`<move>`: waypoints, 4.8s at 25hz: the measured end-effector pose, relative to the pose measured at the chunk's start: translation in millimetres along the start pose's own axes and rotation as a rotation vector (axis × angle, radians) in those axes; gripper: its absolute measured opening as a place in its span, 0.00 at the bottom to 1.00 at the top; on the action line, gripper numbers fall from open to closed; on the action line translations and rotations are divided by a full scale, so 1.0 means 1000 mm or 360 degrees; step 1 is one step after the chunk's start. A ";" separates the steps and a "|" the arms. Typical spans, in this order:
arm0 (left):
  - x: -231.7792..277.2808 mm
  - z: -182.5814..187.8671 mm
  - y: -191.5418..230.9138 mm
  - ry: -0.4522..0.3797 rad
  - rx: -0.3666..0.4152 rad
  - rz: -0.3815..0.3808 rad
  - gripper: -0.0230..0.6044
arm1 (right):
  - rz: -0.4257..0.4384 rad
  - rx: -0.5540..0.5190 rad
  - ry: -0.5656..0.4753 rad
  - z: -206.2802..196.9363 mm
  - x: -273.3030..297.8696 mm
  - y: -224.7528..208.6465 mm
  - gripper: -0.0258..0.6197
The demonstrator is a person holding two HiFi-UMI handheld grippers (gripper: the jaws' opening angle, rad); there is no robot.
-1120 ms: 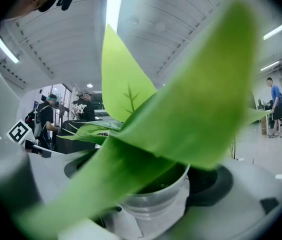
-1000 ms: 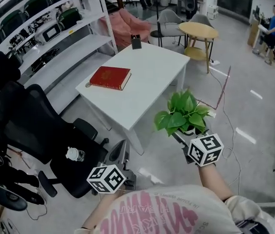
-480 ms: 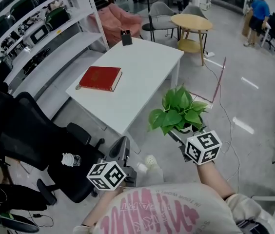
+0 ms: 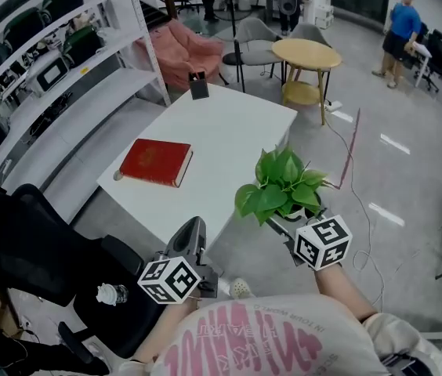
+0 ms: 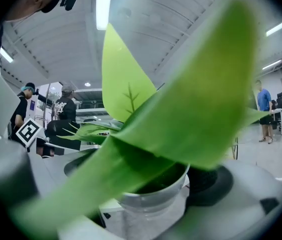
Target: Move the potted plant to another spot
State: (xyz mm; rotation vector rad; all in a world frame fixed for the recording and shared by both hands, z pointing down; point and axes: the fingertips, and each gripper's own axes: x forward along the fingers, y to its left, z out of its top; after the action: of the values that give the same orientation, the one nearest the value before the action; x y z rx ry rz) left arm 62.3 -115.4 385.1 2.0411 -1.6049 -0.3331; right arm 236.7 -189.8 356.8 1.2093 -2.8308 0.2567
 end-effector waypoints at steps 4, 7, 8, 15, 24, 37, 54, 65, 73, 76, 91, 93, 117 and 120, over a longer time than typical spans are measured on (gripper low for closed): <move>0.032 0.011 0.013 -0.0019 0.0029 -0.0029 0.08 | -0.0001 -0.0009 -0.0025 0.000 0.033 -0.016 0.88; 0.057 0.033 0.033 -0.0026 0.0037 -0.0040 0.08 | 0.0002 -0.0017 -0.0042 0.013 0.072 -0.023 0.88; 0.065 0.042 0.040 -0.0030 0.0042 -0.0043 0.08 | 0.0004 -0.0022 -0.0047 0.018 0.086 -0.025 0.88; 0.107 0.091 0.081 -0.0093 0.0046 -0.0020 0.08 | 0.0024 -0.0037 -0.0042 0.035 0.158 -0.034 0.88; 0.129 0.087 0.134 -0.0124 0.0009 0.0077 0.08 | 0.0087 -0.0018 -0.0003 0.015 0.232 -0.043 0.88; 0.127 0.074 0.188 -0.0127 -0.0099 0.0330 0.08 | 0.0275 -0.0032 0.0169 -0.020 0.311 -0.033 0.88; 0.169 0.103 0.231 -0.0368 -0.0198 0.0712 0.08 | 0.0643 -0.0093 0.0377 -0.037 0.434 -0.053 0.88; 0.147 0.101 0.252 -0.0496 -0.0278 0.0979 0.08 | 0.0847 -0.0086 0.0506 -0.068 0.481 -0.035 0.88; 0.135 0.096 0.265 -0.0540 -0.0316 0.1101 0.08 | 0.0902 -0.0115 0.0604 -0.095 0.501 -0.028 0.88; 0.133 0.092 0.269 -0.0548 -0.0331 0.1122 0.08 | 0.0919 -0.0138 0.0620 -0.101 0.505 -0.025 0.88; 0.136 0.086 0.274 -0.0531 -0.0340 0.1141 0.08 | 0.0919 -0.0142 0.0663 -0.119 0.508 -0.030 0.89; 0.136 0.086 0.273 -0.0531 -0.0338 0.1145 0.08 | 0.0925 -0.0141 0.0660 -0.119 0.508 -0.031 0.89; 0.132 0.079 0.263 -0.0525 -0.0348 0.1126 0.08 | 0.0893 -0.0178 0.0650 -0.126 0.493 -0.037 0.89; 0.131 0.078 0.261 -0.0526 -0.0343 0.1127 0.08 | 0.0891 -0.0197 0.0649 -0.126 0.491 -0.038 0.89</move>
State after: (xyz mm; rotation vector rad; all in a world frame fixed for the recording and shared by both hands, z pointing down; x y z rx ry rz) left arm -157.5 -302.7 475.4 1.1931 -2.2500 -0.5596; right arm -77.9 -543.7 541.9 0.2728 -2.6910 0.2997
